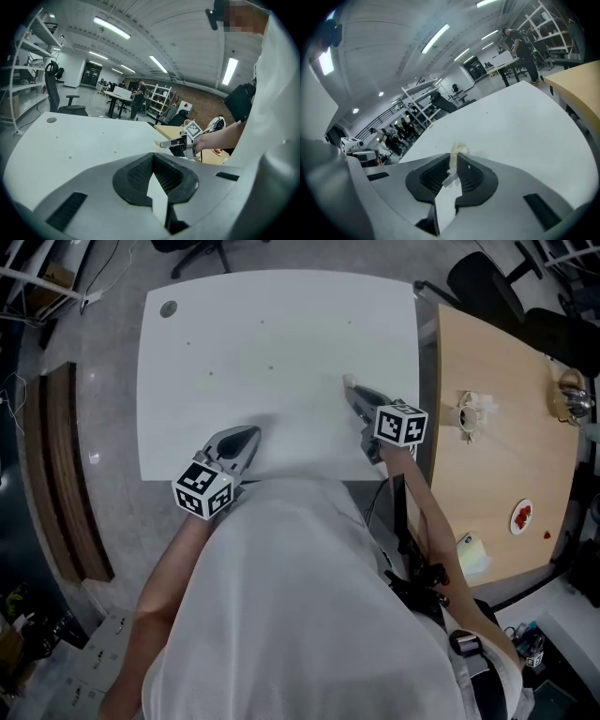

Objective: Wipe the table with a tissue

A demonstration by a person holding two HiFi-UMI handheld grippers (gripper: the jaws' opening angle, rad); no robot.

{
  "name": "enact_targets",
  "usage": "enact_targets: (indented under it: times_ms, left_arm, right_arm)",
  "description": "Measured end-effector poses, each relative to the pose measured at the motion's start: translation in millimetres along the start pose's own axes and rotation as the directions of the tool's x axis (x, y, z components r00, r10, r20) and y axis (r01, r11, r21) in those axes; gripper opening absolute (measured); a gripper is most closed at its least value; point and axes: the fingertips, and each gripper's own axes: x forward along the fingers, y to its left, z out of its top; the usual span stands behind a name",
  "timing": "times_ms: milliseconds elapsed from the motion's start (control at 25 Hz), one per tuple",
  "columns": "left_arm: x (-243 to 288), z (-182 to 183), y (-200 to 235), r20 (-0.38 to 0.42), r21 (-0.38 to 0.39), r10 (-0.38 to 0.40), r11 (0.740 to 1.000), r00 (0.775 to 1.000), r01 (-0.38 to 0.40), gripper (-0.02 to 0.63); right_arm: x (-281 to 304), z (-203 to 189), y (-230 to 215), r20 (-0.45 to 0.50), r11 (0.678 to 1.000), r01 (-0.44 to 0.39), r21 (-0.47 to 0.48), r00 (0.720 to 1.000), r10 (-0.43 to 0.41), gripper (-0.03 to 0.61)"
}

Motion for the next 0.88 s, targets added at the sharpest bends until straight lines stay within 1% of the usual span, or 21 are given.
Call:
enact_targets:
  times_ms: [160, 320, 440, 520, 720, 880]
  left_arm:
    - [-2, 2, 9, 0.011, 0.000, -0.034, 0.999, 0.999, 0.034, 0.006]
    - [-12, 0, 24, 0.019, -0.023, -0.057, 0.998, 0.998, 0.058, 0.006]
    - [-25, 0, 37, 0.026, -0.030, -0.063, 0.998, 0.998, 0.063, 0.006]
    - [-34, -2, 47, 0.037, -0.048, -0.056, 0.997, 0.998, 0.058, 0.006]
    - [-54, -6, 71, 0.061, -0.079, -0.046, 0.996, 0.997, 0.050, 0.006]
    - [-71, -10, 84, 0.075, -0.102, -0.033, 0.994, 0.997, 0.041, 0.006]
  right_arm:
    - [15, -4, 14, -0.018, 1.000, 0.007, 0.000, 1.000, -0.007, 0.051]
    - [39, -8, 39, -0.037, 1.000, -0.019, 0.009, 0.999, 0.019, 0.051]
    - [56, -6, 54, -0.042, 1.000, -0.027, 0.017, 0.999, 0.027, 0.051]
    - [66, -6, 61, -0.053, 1.000, -0.020, 0.009, 0.998, 0.020, 0.051]
    - [91, -6, 69, -0.115, 0.996, 0.033, -0.084, 0.992, -0.042, 0.051]
    - [114, -1, 75, -0.163, 0.982, 0.061, -0.178, 0.982, -0.091, 0.051]
